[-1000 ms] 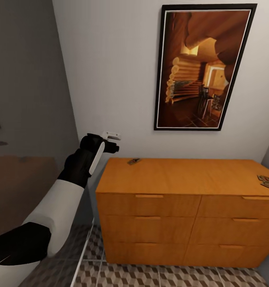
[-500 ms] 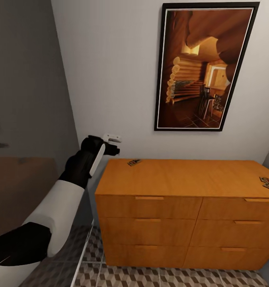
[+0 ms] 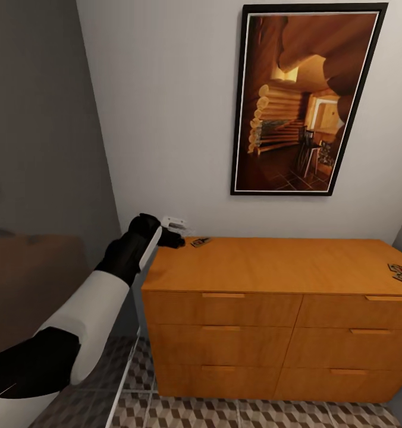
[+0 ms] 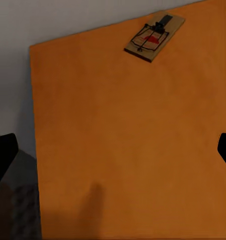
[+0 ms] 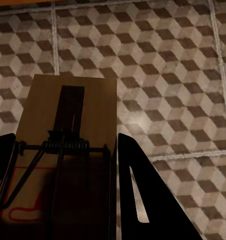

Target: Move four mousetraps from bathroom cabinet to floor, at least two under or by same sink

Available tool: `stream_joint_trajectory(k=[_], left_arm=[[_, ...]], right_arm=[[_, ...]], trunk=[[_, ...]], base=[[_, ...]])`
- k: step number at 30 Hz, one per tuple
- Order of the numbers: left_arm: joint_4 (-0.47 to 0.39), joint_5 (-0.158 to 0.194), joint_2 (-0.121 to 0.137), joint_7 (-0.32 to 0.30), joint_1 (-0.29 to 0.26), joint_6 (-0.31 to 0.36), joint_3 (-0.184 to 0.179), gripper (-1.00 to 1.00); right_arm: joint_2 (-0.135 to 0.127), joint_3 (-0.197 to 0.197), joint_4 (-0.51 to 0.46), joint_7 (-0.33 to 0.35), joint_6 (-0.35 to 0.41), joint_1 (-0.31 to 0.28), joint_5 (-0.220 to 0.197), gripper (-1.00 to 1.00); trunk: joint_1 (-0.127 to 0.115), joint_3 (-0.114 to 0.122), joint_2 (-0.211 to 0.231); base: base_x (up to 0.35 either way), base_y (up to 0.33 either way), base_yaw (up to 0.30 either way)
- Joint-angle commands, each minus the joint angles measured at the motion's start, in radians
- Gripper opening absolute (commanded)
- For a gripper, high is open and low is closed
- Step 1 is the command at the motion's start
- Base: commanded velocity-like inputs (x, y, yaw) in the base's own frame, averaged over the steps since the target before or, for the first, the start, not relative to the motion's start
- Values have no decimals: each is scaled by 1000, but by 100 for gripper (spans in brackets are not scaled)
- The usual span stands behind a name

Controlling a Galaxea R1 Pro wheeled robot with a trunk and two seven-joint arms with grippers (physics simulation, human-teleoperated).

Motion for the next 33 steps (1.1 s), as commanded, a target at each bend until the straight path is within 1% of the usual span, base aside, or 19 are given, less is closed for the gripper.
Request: stream_joint_trajectory(k=[1, 6, 17, 23, 33], left_arm=[[9, -1, 0, -8, -1, 3, -1, 100], [33, -1, 0, -18, -1, 3, -5, 100], [40, -1, -2, -25, -1, 3, -9, 100], [39, -1, -3, -54, -1, 2, -9, 100], [40, -1, -3, -64, -1, 2, -9, 100]], right_arm=[[0, -8, 1, 9, -2, -1, -1, -100], [0, -9, 1, 9, -2, -1, -1, -100], [4, -9, 1, 8, -2, -1, -1, -100], [7, -8, 2, 7, -2, -1, -1, -100], [7, -9, 2, 7, -2, -1, -1, -100]], trunk=[[0, -1, -1], [0, -1, -1], [0, -1, -1], [0, -1, -1], [0, -1, -1]], base=[[0, 0, 0], [0, 0, 0], [9, 0, 0], [145, 0, 0], [179, 0, 0]])
